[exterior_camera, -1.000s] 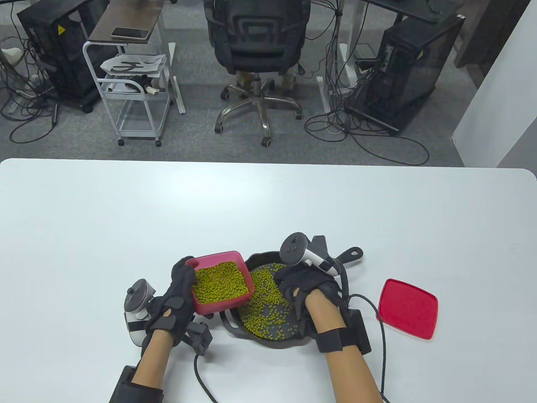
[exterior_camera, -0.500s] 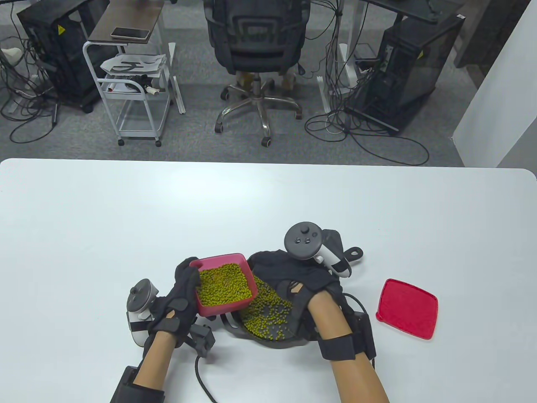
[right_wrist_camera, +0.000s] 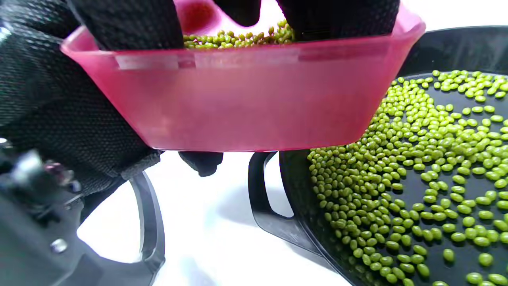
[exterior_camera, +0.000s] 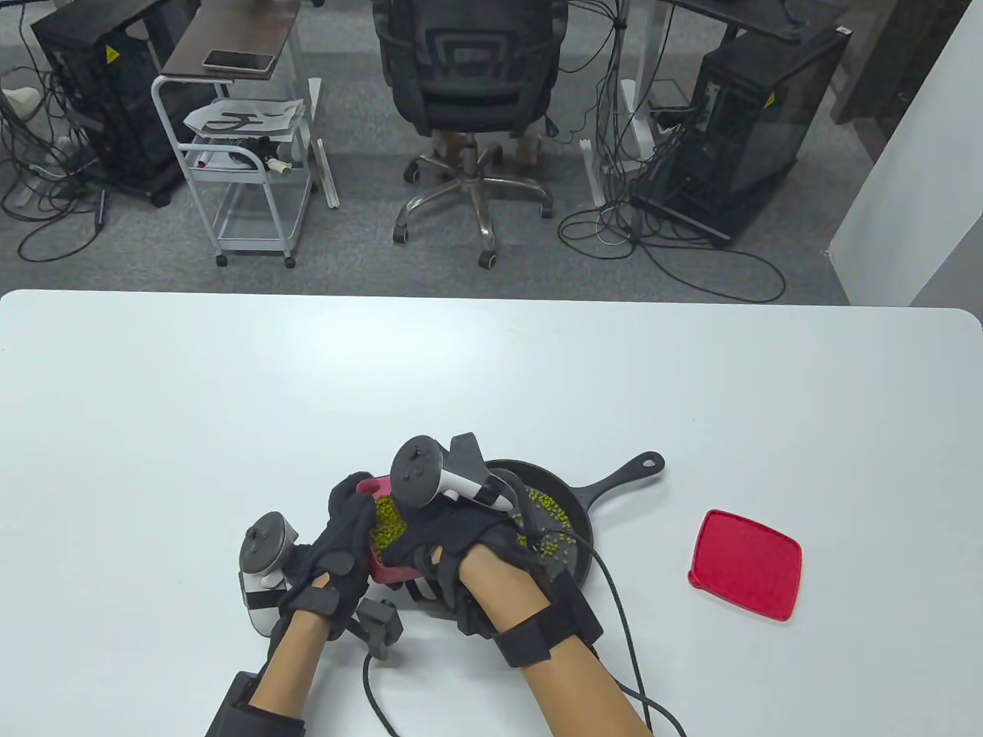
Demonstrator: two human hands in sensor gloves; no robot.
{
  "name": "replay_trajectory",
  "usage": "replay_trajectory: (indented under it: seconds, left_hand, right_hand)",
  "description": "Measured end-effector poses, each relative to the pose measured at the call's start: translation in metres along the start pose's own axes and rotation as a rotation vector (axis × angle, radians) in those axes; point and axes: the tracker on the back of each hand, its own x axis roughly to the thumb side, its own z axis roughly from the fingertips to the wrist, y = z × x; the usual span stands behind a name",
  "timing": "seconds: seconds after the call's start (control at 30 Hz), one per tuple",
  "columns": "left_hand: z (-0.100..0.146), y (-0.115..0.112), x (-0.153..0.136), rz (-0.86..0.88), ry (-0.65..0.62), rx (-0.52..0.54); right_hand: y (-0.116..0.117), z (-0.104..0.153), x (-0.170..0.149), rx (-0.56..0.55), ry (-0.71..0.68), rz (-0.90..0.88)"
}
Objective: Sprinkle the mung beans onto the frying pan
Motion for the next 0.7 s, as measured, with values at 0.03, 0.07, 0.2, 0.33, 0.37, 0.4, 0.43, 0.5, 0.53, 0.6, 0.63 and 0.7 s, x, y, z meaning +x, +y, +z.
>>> replay_trajectory:
  seconds: [0.03,0.07,0.2,0.33,0.37,0.4,0.43,0.5,0.53,0.6,0.63,0.7]
  left_hand:
    - [0.0,0.001,-0.001,0.022,-0.006,-0.013]
    - [0.0,0.001,-0.001,0.03,-0.011,0.0]
    - [-0.001,-0.001,0.0,0.031,-0.031,0.006]
    - [0.001,0.0,0.0,0.06,-0.034,0.019]
    - [0.001,0.0,-0.001,0.078,-0.033,0.014]
    - [0.001,0.0,-0.001,0.091,-0.029,0.012]
    - [0.001,0.0,-0.001,0.093,-0.029,0.017]
    - [0.001,-0.002,-0.002,0.087,-0.031,0.004]
    - [0.001,-0.002,-0.002,0.089,-0.025,0.006]
    - [0.001,-0.003,-0.003,0.098,-0.027,0.005]
    - [0.001,-0.003,-0.003,0.09,-0.023,0.012]
    - [0.001,-0.002,-0.004,0.078,-0.012,0.01]
  right_hand:
    - [0.001,-0.002,0.001,0.007,0.006,0.003]
    - [0.001,-0.003,0.003,0.014,0.01,0.0]
    - [0.0,-0.007,0.008,0.012,0.035,0.023]
    - [-0.001,-0.014,0.011,0.012,-0.002,-0.006]
    - [-0.001,-0.014,0.011,0.015,-0.008,-0.029]
    - [-0.001,-0.014,0.012,0.017,-0.018,-0.055]
    - [-0.001,-0.014,0.013,0.009,-0.027,-0.05]
    - [0.0,-0.013,0.015,-0.011,-0.037,-0.061]
    - [0.0,-0.013,0.016,-0.023,-0.04,-0.057]
    - [0.001,-0.014,0.018,-0.054,-0.051,-0.063]
    - [0.001,-0.015,0.018,-0.066,-0.055,-0.057]
    - [0.003,-0.017,0.017,-0.082,-0.058,-0.064]
